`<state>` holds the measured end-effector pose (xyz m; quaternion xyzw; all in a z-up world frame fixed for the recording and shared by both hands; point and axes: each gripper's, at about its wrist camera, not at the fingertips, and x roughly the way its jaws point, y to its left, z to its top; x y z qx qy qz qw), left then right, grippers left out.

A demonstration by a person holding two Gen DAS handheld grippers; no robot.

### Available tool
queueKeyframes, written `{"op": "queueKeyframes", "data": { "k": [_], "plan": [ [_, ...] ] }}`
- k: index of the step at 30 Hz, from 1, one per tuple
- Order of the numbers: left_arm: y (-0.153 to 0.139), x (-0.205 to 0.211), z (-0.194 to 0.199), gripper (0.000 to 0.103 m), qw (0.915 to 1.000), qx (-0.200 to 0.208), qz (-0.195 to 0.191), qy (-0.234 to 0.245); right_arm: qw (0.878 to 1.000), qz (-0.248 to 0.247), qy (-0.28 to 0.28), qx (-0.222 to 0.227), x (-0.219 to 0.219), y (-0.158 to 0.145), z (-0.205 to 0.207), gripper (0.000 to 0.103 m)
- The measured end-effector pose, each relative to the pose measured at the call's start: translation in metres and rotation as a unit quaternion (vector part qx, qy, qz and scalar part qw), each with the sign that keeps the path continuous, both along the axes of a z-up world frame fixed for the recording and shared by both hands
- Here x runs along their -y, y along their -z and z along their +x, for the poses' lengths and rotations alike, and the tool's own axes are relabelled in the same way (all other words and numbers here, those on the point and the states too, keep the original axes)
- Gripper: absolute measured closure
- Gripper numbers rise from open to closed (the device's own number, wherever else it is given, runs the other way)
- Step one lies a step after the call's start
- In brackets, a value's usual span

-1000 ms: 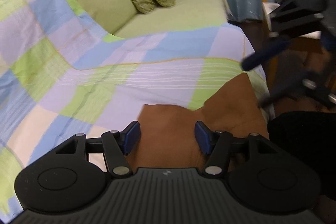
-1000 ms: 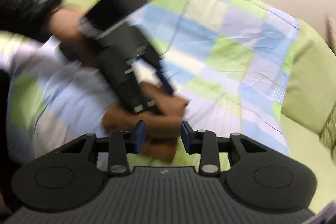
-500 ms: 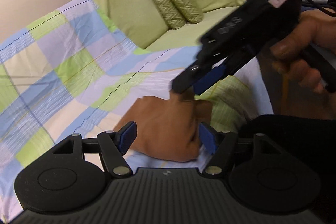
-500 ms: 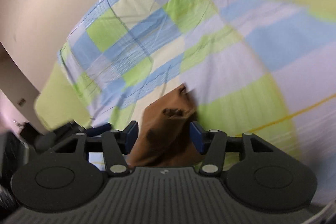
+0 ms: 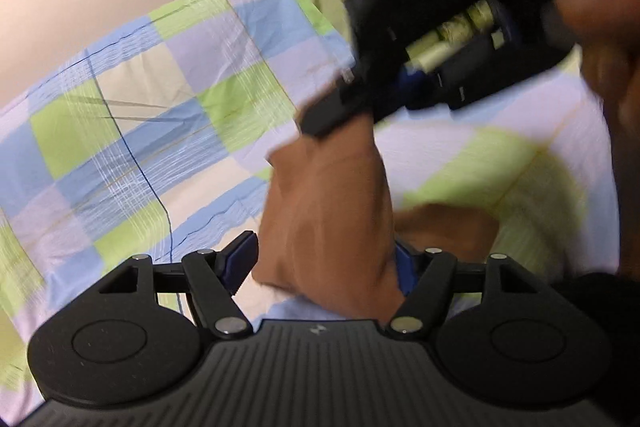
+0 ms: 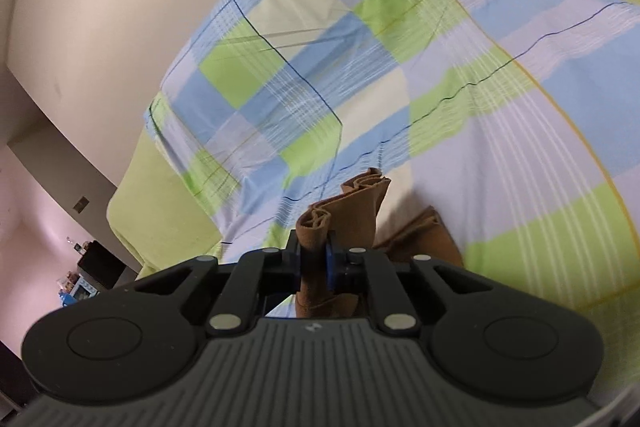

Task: Fold clothes

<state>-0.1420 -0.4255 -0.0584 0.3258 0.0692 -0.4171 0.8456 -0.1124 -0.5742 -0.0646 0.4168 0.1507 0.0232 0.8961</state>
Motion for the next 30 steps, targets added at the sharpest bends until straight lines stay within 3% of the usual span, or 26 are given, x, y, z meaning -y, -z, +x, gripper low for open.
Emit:
{"op": "queueKeyframes", "data": {
  "k": [3, 6, 11, 13, 15, 18, 22, 25, 27, 30],
  "plan": [
    [0.000, -0.009, -0.012, 0.032, 0.9977, 0.064, 0.010, -0.021, 1.000, -0.008, 0.006, 0.004, -0.002, 0.001, -0.002, 0.096],
    [0.002, -0.018, -0.011, 0.032, 0.9951, 0.087, 0.023, -0.041, 1.000, -0.019, 0.004, 0.006, -0.003, -0.001, -0.001, 0.096],
    [0.006, -0.029, 0.002, 0.031, 0.9977, 0.029, 0.016, -0.060, 0.999, -0.037, 0.002, -0.022, -0.014, 0.013, 0.005, 0.096],
    [0.006, -0.036, 0.005, 0.029, 0.9981, 0.010, 0.005, -0.061, 0.999, -0.018, 0.017, -0.037, -0.016, 0.029, -0.002, 0.097],
    [0.006, -0.044, 0.018, 0.026, 0.9959, -0.049, -0.025, -0.072, 0.998, 0.007, 0.032, -0.046, -0.021, 0.045, -0.010, 0.097],
    [0.008, -0.057, 0.035, 0.024, 0.9891, -0.107, -0.057, -0.084, 0.997, 0.038, 0.049, -0.050, -0.029, 0.062, -0.021, 0.097],
    [0.013, -0.068, 0.043, 0.022, 0.9876, -0.118, -0.067, -0.079, 0.993, 0.075, 0.075, -0.042, -0.049, 0.073, -0.035, 0.097],
    [0.013, -0.068, 0.032, 0.022, 0.9950, -0.069, -0.046, -0.056, 0.991, 0.093, 0.093, -0.039, -0.050, 0.077, -0.038, 0.098],
    [0.012, -0.066, 0.026, 0.022, 0.9973, -0.046, -0.037, -0.044, 0.992, 0.075, 0.097, -0.027, -0.047, 0.064, -0.040, 0.098],
    [0.016, -0.065, 0.036, 0.016, 0.9938, -0.080, -0.052, -0.057, 0.994, 0.047, 0.093, -0.029, -0.046, 0.056, -0.038, 0.098]
  ]
}}
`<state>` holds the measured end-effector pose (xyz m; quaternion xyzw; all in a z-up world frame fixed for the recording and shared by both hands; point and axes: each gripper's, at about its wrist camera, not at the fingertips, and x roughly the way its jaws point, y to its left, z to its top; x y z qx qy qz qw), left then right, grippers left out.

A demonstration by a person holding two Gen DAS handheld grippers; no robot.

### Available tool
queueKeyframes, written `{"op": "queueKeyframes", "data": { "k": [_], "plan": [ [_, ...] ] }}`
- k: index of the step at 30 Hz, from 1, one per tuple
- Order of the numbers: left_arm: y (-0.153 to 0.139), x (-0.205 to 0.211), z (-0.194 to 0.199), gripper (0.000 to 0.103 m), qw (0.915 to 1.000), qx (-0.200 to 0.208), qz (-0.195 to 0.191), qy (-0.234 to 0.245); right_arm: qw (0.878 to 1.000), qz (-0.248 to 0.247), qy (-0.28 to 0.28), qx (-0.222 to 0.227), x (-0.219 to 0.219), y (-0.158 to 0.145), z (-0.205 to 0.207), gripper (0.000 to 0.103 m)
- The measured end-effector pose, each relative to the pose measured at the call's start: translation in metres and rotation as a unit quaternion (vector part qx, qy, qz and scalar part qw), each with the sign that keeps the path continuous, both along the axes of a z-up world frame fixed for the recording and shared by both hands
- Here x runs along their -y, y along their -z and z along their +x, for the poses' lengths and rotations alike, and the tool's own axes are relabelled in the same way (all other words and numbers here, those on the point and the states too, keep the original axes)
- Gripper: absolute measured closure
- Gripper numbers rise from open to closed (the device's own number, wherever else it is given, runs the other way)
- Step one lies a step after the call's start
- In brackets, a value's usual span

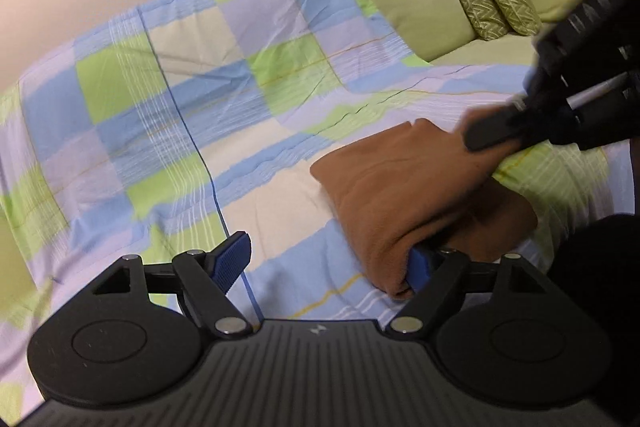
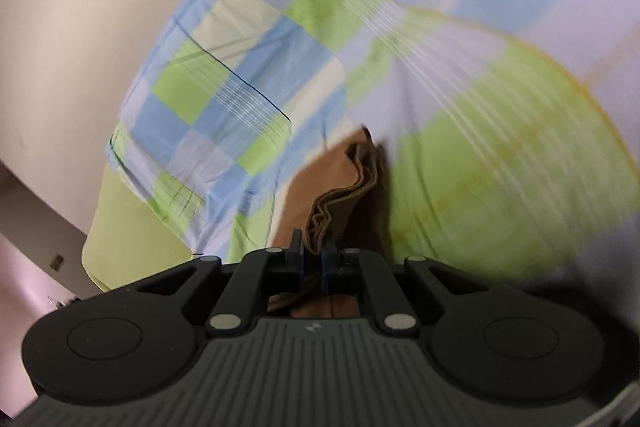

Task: Fold clothes

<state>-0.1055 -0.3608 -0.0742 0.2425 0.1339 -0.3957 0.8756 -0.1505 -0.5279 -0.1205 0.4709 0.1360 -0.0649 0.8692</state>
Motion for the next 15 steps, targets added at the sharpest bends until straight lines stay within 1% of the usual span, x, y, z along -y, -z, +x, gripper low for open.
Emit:
{"op": "queueKeyframes", "data": {
  "k": [1, 2, 5, 7, 9, 11, 13, 15],
  "plan": [
    [0.002, 0.001, 0.004, 0.015, 0.9999, -0.010, -0.002, -0.003, 1.000, -0.002, -0.003, -0.011, -0.001, 0.005, 0.002, 0.098],
    [0.002, 0.001, 0.004, 0.015, 0.9999, -0.010, 0.000, -0.001, 1.000, -0.002, -0.005, -0.021, -0.002, 0.011, 0.003, 0.099],
    [0.001, -0.001, 0.002, 0.015, 0.9999, -0.003, 0.009, 0.011, 0.999, 0.001, -0.007, -0.038, -0.008, 0.028, 0.005, 0.099],
    [-0.003, -0.005, 0.001, 0.016, 0.9996, -0.007, 0.009, 0.027, 0.999, -0.009, -0.006, -0.039, -0.011, 0.025, 0.006, 0.099],
    [-0.009, -0.015, -0.005, 0.018, 0.9976, -0.001, 0.014, 0.067, 0.999, -0.012, -0.006, -0.041, -0.011, 0.024, 0.006, 0.099],
    [-0.012, -0.023, -0.008, 0.019, 0.9956, -0.009, 0.013, 0.092, 0.999, -0.011, -0.006, -0.042, -0.011, 0.024, 0.005, 0.099],
    [-0.016, -0.030, -0.009, 0.019, 0.9939, -0.029, 0.002, 0.106, 0.999, -0.011, -0.008, -0.043, -0.013, 0.025, 0.004, 0.099],
    [-0.020, -0.034, -0.009, 0.019, 0.9932, -0.038, 0.003, 0.110, 0.999, -0.010, -0.005, -0.043, -0.013, 0.026, 0.004, 0.099]
  ]
}}
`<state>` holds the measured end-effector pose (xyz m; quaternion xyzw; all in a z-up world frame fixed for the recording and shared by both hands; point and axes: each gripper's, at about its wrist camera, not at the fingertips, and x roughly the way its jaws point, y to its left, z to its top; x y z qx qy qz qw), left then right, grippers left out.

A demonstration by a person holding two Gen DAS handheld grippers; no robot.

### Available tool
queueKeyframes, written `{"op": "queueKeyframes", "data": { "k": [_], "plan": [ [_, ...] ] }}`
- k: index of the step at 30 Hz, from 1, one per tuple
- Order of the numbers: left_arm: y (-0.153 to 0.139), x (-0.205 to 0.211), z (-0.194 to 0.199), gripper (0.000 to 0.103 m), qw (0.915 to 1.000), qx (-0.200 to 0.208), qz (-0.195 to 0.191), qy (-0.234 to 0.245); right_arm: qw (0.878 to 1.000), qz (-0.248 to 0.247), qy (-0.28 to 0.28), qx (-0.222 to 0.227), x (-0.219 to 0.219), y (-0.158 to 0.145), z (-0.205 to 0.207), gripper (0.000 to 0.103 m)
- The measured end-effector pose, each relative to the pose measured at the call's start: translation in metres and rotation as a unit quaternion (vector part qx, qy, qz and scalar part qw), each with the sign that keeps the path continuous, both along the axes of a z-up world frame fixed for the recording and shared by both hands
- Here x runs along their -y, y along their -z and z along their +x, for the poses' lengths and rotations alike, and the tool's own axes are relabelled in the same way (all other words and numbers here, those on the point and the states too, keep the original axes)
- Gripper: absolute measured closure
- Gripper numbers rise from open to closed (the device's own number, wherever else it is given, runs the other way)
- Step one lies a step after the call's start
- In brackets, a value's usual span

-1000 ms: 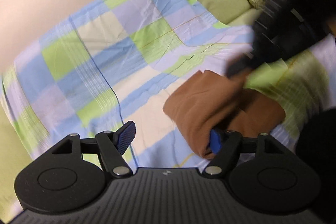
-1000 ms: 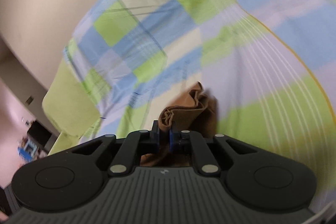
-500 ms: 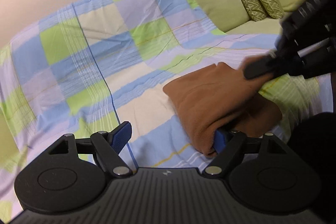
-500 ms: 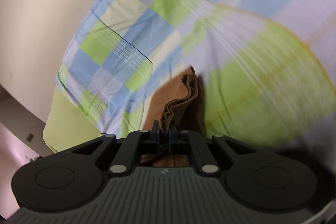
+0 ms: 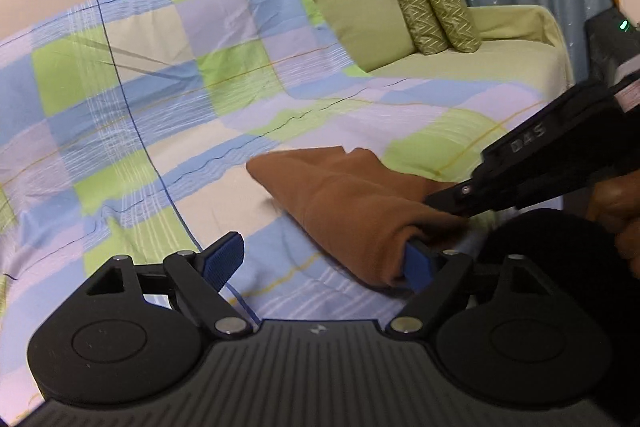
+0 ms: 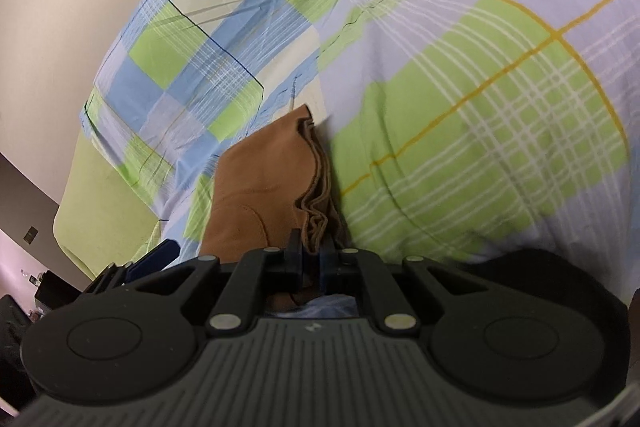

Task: Fold clothes

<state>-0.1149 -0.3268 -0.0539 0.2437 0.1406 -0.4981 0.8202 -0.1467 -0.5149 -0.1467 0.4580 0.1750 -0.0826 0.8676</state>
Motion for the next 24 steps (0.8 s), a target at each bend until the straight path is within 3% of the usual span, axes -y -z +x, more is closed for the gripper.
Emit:
{"op": "queueKeyframes", "data": {
  "k": [4, 9, 13, 16, 17, 18, 20, 24],
  "plan": [
    [-0.011, -0.003, 0.005, 0.019, 0.9990, -0.030, -0.032, -0.005, 1.000, -0.007, -0.001, -0.001, -0.001, 0.000, 0.000, 0.099],
    [-0.020, -0.004, 0.000, 0.018, 0.9975, -0.031, -0.047, 0.042, 1.000, -0.012, 0.000, -0.006, 0.000, 0.001, -0.001, 0.099],
    [-0.030, -0.012, 0.010, 0.018, 0.9968, -0.028, -0.072, 0.023, 1.000, -0.019, -0.003, -0.010, -0.002, 0.001, -0.001, 0.099],
    [-0.027, 0.006, 0.020, 0.018, 0.9978, -0.019, -0.063, 0.003, 1.000, -0.021, -0.003, -0.010, -0.004, 0.002, 0.000, 0.099],
    [-0.023, 0.013, 0.023, 0.018, 0.9987, -0.016, -0.049, 0.002, 1.000, -0.022, -0.003, -0.010, -0.004, 0.002, 0.000, 0.099],
    [-0.011, 0.027, 0.027, 0.018, 0.9999, -0.004, -0.012, -0.001, 1.000, -0.022, -0.002, -0.010, -0.004, 0.002, 0.000, 0.099],
    [0.002, 0.031, 0.032, 0.017, 0.9999, 0.012, 0.008, -0.004, 1.000, -0.021, 0.000, -0.009, -0.002, 0.002, -0.002, 0.099],
    [0.011, 0.028, 0.038, 0.017, 0.9999, -0.004, 0.009, -0.009, 1.000, -0.014, -0.004, -0.009, 0.002, 0.008, -0.003, 0.100]
  ]
}}
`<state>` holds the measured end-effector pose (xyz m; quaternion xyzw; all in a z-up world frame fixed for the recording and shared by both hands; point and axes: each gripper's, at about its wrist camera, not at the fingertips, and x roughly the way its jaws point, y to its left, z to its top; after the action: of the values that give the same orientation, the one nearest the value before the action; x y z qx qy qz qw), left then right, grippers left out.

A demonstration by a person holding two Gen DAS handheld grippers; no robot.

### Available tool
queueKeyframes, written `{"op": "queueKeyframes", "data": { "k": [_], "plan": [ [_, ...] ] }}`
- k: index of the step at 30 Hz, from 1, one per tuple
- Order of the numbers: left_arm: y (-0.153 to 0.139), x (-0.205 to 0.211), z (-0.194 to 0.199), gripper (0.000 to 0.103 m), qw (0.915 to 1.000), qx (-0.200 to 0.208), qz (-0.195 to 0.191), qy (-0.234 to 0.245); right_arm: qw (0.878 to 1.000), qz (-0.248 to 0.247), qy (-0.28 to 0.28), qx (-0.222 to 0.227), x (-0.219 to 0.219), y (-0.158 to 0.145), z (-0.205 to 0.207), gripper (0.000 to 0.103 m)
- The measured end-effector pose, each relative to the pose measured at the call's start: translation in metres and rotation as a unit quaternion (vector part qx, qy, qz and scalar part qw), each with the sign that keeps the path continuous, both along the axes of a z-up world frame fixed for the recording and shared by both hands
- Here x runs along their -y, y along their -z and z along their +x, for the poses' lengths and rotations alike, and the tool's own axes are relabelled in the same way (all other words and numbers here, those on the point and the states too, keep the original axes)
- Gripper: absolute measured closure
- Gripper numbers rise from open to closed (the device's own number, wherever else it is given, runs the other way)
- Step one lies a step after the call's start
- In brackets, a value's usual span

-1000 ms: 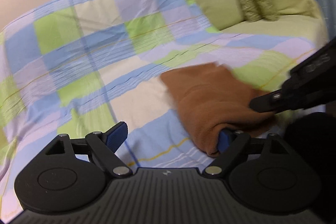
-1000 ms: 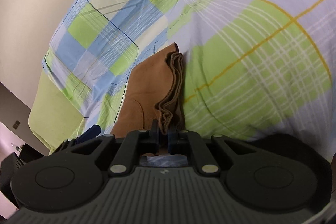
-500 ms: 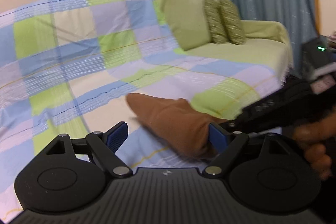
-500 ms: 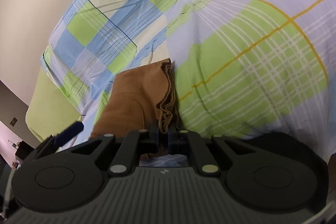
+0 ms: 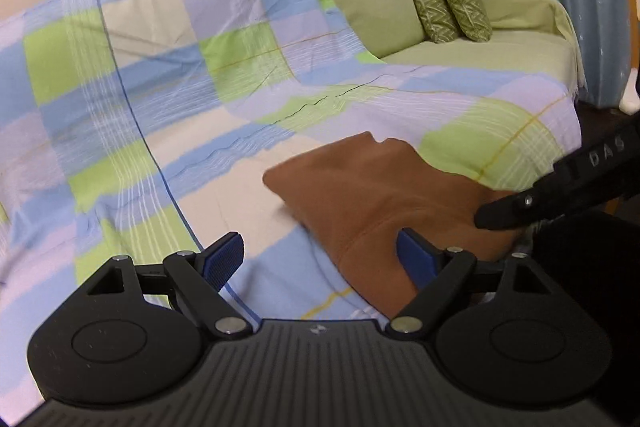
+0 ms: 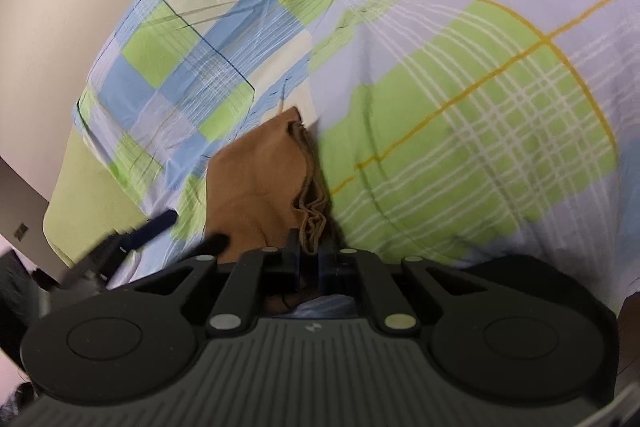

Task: Fold clothes

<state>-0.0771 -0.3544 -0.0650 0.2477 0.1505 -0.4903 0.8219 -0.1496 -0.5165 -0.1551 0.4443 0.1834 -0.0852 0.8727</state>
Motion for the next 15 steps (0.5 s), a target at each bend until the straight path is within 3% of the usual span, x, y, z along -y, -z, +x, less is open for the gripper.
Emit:
{"op": "queueKeyframes", "data": {
  "k": [3, 4, 9, 11, 15],
  "plan": [
    [-0.001, 0.000, 0.002, 0.017, 1.0000, -0.003, -0.001, -0.003, 1.000, -0.015, -0.005, -0.004, 0.000, -0.010, -0.003, 0.098],
    [-0.002, -0.001, 0.002, 0.017, 1.0000, -0.003, -0.001, -0.004, 0.999, -0.032, -0.002, -0.006, -0.001, -0.017, -0.005, 0.093],
    [-0.008, 0.000, -0.001, 0.017, 1.0000, 0.007, 0.001, -0.003, 0.986, -0.164, -0.006, 0.011, -0.005, -0.066, -0.008, 0.090],
    [-0.008, 0.002, -0.002, 0.018, 0.9999, 0.013, 0.003, -0.003, 0.976, -0.212, -0.043, 0.025, -0.006, -0.082, 0.003, 0.090],
    [-0.005, -0.001, 0.000, 0.018, 0.9999, 0.003, -0.003, -0.010, 0.940, -0.293, -0.176, 0.021, -0.009, -0.095, 0.066, 0.090]
  ]
}}
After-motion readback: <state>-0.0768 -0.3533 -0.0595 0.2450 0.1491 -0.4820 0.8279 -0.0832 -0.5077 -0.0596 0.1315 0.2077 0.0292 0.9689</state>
